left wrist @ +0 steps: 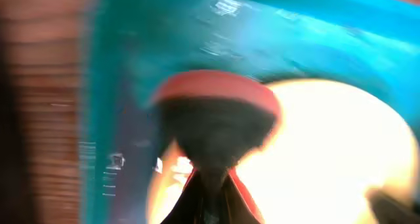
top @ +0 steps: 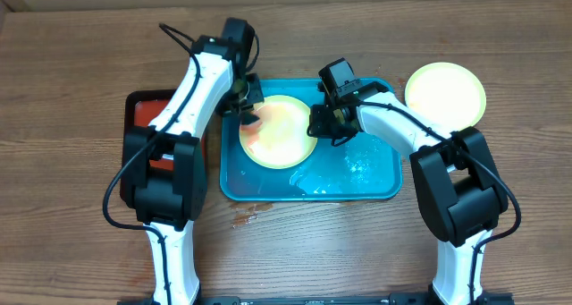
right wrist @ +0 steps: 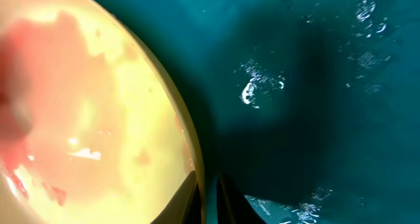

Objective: Clean dirty plates on tray and stack at the side
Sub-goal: 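Scrub the yellow plate with the left-held sponge while right holds the rim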

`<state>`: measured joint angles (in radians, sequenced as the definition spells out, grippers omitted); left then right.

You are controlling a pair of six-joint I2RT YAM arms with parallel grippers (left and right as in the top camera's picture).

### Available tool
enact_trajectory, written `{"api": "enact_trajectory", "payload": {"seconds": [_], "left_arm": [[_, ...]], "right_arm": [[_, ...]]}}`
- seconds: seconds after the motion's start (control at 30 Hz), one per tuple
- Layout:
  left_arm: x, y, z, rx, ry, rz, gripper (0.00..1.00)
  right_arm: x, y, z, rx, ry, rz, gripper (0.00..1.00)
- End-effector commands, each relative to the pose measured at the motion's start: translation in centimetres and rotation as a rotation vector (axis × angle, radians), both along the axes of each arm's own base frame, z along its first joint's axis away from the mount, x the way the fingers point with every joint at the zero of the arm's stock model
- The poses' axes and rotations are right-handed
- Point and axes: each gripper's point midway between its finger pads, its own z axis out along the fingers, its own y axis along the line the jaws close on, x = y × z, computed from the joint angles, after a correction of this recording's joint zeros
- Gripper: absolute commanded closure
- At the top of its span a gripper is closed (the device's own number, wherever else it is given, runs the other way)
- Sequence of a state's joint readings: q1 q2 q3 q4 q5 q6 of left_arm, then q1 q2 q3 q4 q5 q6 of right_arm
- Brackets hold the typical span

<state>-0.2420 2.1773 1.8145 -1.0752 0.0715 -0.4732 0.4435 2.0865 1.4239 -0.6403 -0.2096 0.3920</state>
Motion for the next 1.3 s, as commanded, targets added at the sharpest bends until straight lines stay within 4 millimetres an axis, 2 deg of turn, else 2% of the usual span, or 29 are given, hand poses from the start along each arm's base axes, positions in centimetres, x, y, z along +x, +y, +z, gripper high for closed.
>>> {"api": "enact_trajectory", "payload": {"seconds": [0.0,0.17,0.23,0.37,0.47,0.63,0.8,1.03,1.17,1.27], "left_arm": [[-2.3,-5.6,0.0,-0.206,0.075,-0.144,0.96],[-5.7,-8.3,-1.5,-0.186,0.150,-0.218,0.96],[-6.5,-8.2,-2.4,-0.133,0.164,-0.214,0.96],[-7.1,-6.1,-3.9,-0.014,0.184,-0.136,0.96],[-6.9,-4.5,-4.8,0.048,0.170,-0.120,0.96],[-5.6,0.5,-5.6,0.325,0.086,-0.063,0.96],[-5.1,2.8,-4.2,0.446,0.070,-0.049,0.96],[-2.2,4.7,1.3,0.515,-0.005,0.036,0.96],[-0.7,4.1,3.6,0.443,-0.042,0.061,0.96],[-0.4,2.0,3.7,0.305,-0.030,0.022,0.96]], "right_arm": [[0.3,-0.6,-0.2,-0.015,-0.006,-0.014,0.89],[0.3,-0.5,-0.2,-0.014,-0.008,-0.014,0.89],[0.3,-0.5,-0.2,-0.014,-0.008,-0.014,0.89],[0.3,-0.6,-0.2,-0.016,-0.006,-0.014,0.89],[0.2,-0.6,-0.2,-0.016,-0.005,-0.014,0.89],[0.2,-0.6,-0.2,-0.016,-0.005,-0.014,0.89],[0.2,-0.6,-0.3,-0.017,-0.002,-0.014,0.90],[0.2,-0.6,-0.3,-0.018,-0.002,-0.014,0.90],[0.3,-0.9,-0.3,-0.031,-0.007,-0.019,0.90],[0.3,-0.8,-0.3,-0.031,-0.007,-0.019,0.90]]}}
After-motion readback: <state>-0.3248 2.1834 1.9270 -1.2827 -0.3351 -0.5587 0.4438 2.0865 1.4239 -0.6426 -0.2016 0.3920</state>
